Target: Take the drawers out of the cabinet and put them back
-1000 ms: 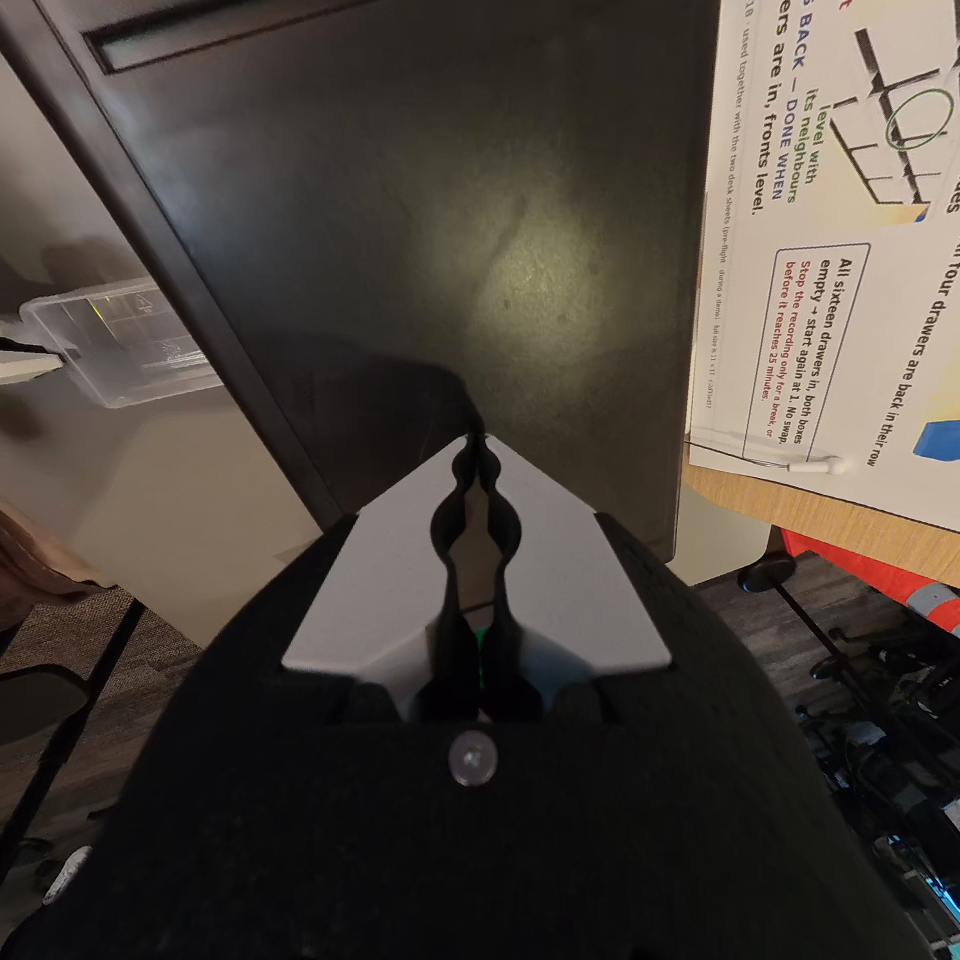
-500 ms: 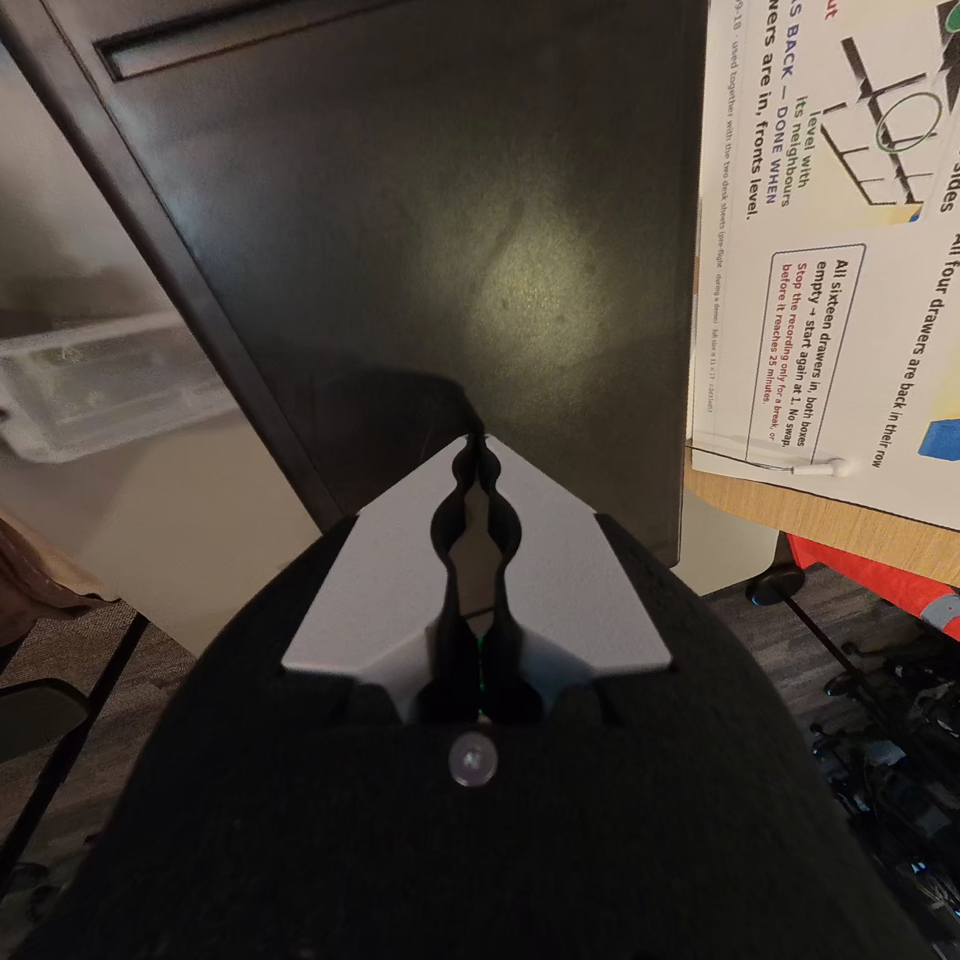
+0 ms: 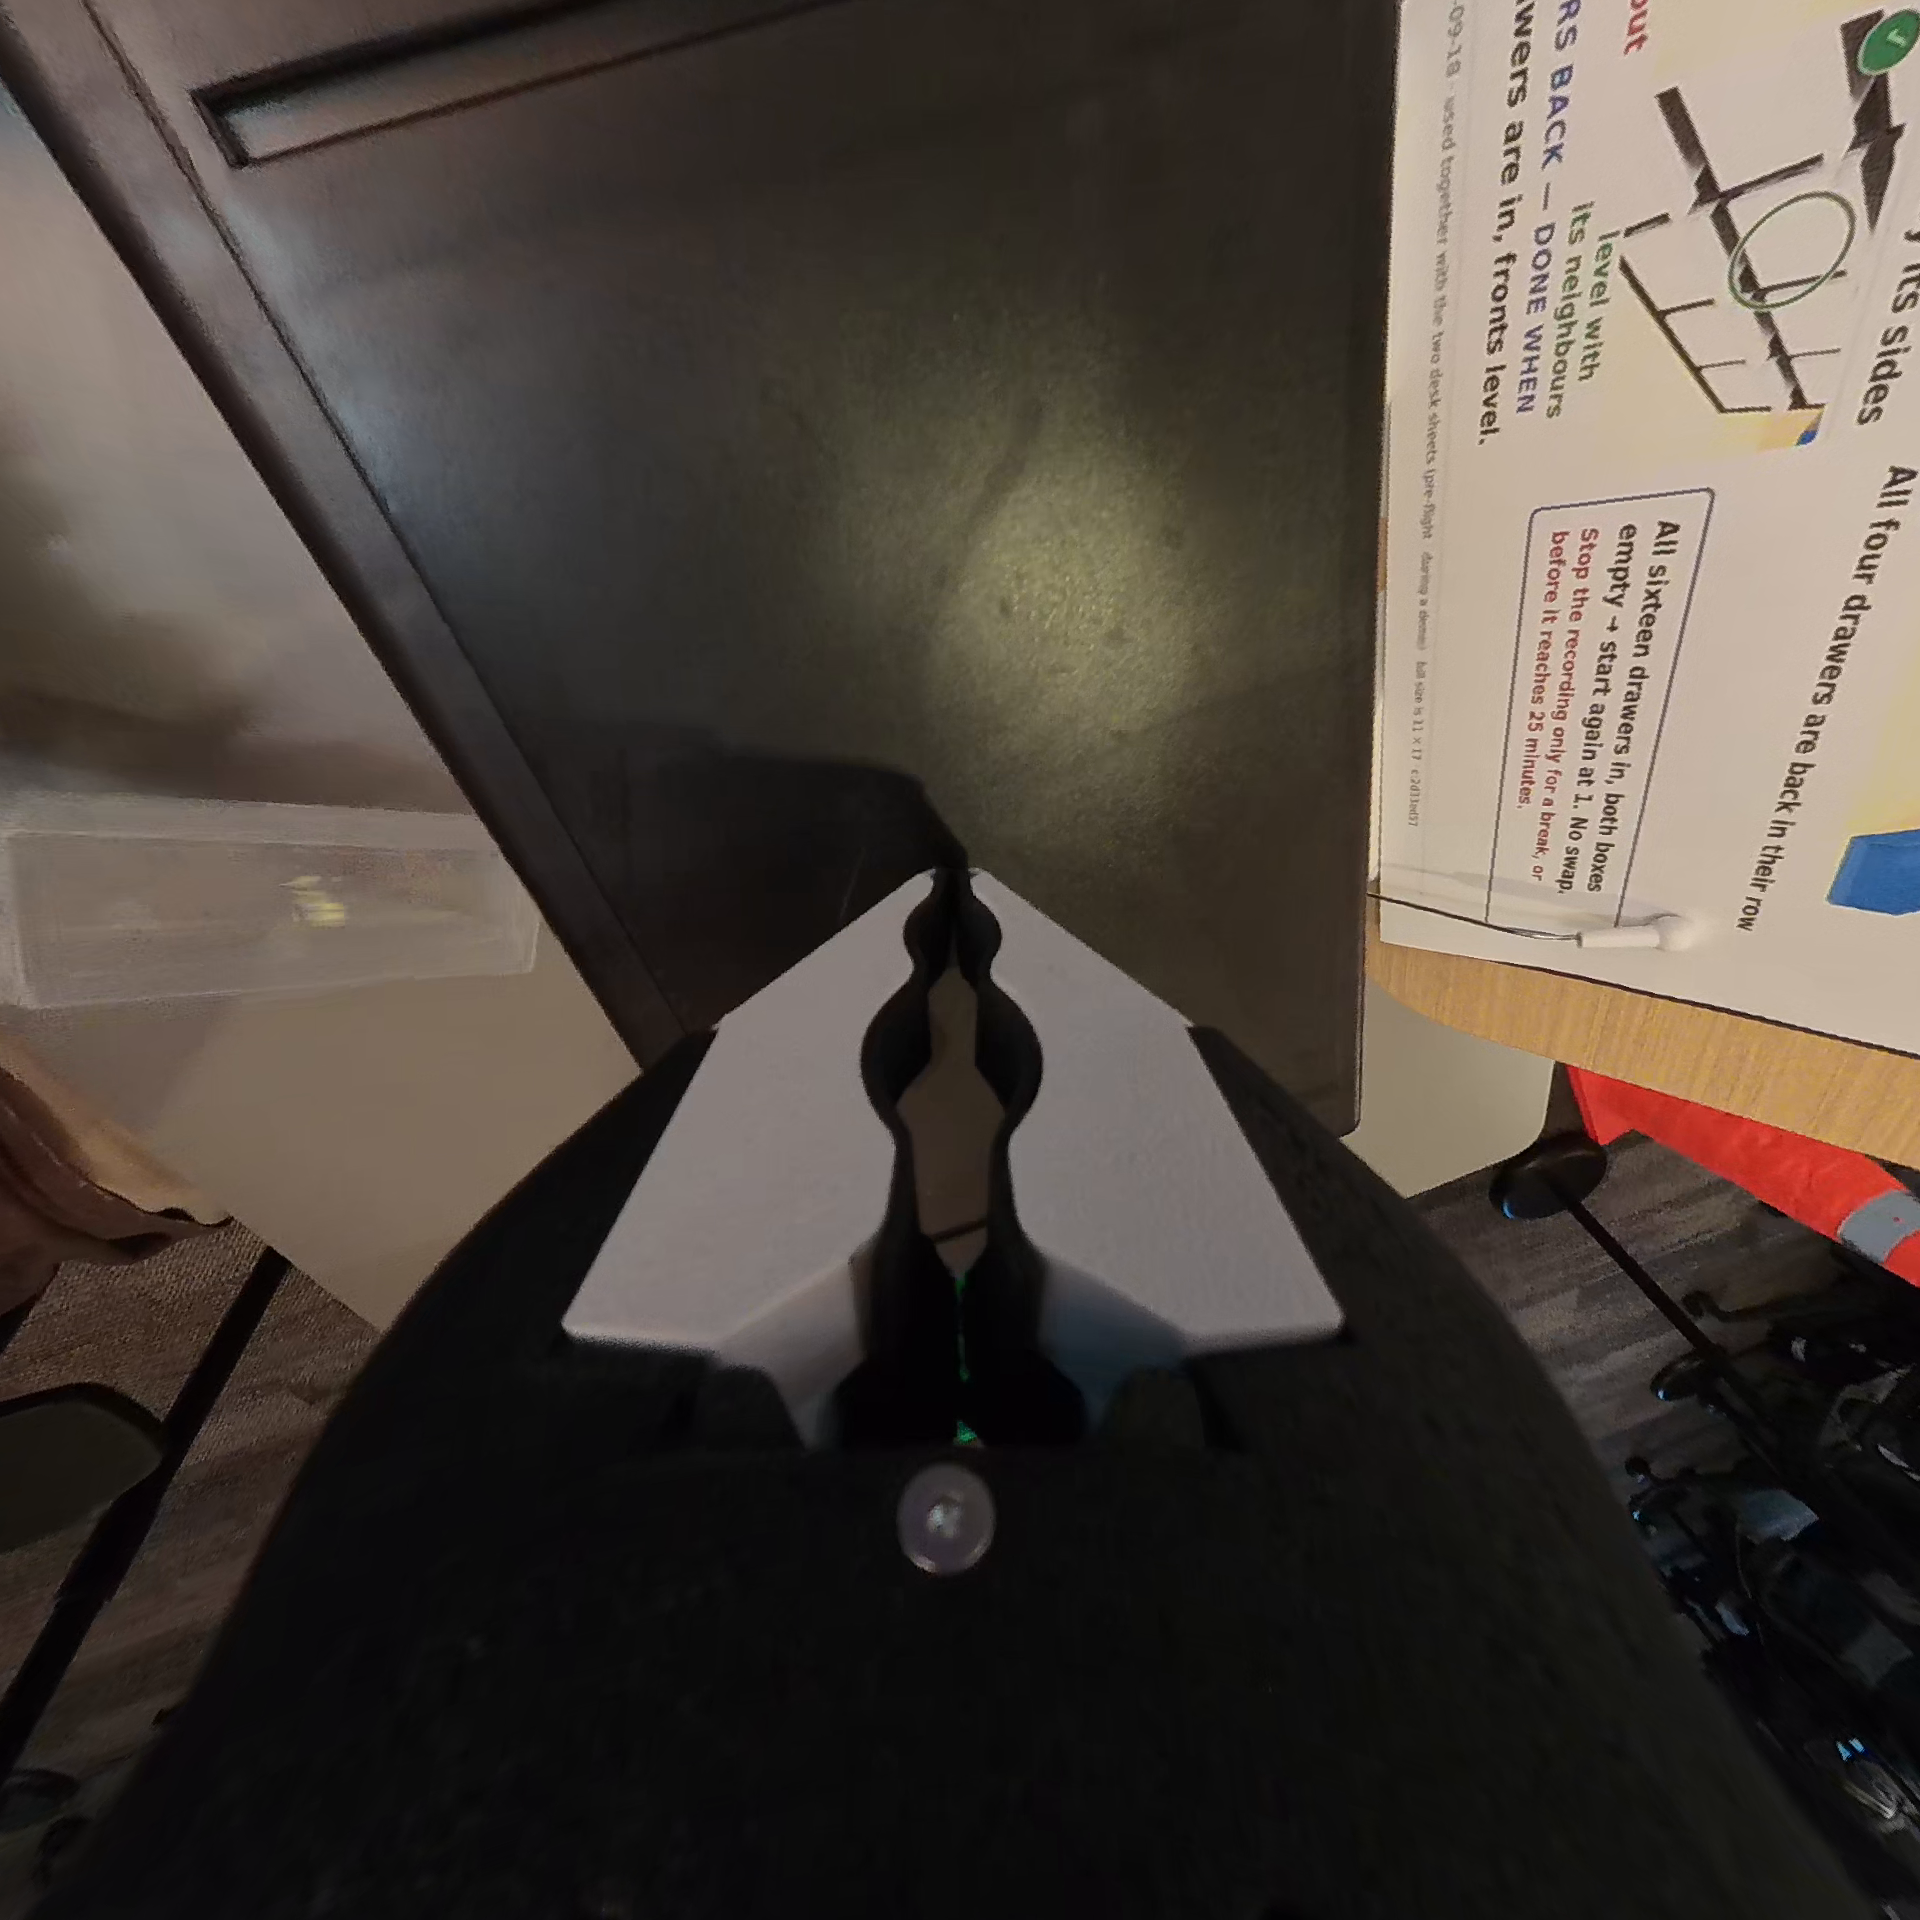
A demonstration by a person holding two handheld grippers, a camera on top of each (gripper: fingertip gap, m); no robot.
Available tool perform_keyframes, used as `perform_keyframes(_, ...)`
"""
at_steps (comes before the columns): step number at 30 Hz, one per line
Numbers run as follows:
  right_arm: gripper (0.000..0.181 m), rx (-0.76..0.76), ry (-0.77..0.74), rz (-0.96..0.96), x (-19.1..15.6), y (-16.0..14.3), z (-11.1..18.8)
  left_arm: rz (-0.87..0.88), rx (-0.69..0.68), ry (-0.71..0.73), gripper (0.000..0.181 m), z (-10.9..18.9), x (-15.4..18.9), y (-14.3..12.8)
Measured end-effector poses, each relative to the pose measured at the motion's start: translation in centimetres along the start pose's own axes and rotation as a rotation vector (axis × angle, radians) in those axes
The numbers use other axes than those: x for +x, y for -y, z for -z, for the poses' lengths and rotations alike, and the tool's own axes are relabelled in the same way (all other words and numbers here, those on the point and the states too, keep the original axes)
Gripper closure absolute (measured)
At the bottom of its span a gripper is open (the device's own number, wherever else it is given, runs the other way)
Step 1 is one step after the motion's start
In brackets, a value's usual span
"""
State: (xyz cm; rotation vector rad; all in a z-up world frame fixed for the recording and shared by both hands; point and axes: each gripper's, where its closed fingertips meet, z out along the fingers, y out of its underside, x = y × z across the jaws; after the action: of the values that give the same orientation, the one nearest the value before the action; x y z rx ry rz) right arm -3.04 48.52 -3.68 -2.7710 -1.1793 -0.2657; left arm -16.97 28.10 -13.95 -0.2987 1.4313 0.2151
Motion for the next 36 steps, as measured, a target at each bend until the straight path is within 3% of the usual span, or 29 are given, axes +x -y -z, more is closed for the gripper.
perform_keyframes(6, 0.181, 0.030, -0.033, 0.016, 0.0, 0.0, 0.0, 0.059, -0.004, -0.177, 0.176, 0.4, 3.0, -1.2)
perform_keyframes(13, 0.181, 0.041, -0.054, -0.022, 0.1, 0.0, 0.1, -0.017, -0.034, -0.327, 0.172, 1.3, 6.5, -1.5)
perform_keyframes(17, 0.181, 0.079, -0.093, -0.011, 0.1, 0.1, 0.1, 0.118, -0.077, -0.446, 0.169, 2.0, 7.5, -2.0)
perform_keyframes(22, 0.181, 0.179, -0.218, 0.083, 0.3, -0.1, 1.8, 0.271, -0.181, -0.531, 0.144, 3.7, 7.2, -3.5)
perform_keyframes(24, 0.177, 0.317, -0.215, 0.152, -1.6, 0.5, 4.0, 0.356, -0.228, -0.554, 0.141, 4.7, 6.8, -4.1)
perform_keyframes(27, 0.148, 0.431, -0.154, 0.239, -5.8, -0.7, 6.2, 0.541, -0.315, -0.553, 0.142, 5.7, 5.1, -4.8)
perform_keyframes(29, 0.127, 0.434, -0.118, 0.315, -9.0, -2.3, 5.8, 0.704, -0.375, -0.588, 0.138, 6.6, 4.4, -5.1)
perform_keyframes(32, 0.111, 0.387, -0.072, 0.477, -14.8, -5.2, 2.9, 0.995, -0.474, -0.639, 0.134, 8.5, 3.4, -5.1)
perform_keyframes(36, 0.110, 0.253, 0.030, 0.655, -21.0, -9.0, -4.2, 1.304, -0.657, -0.622, 0.143, 11.2, 3.6, -5.4)
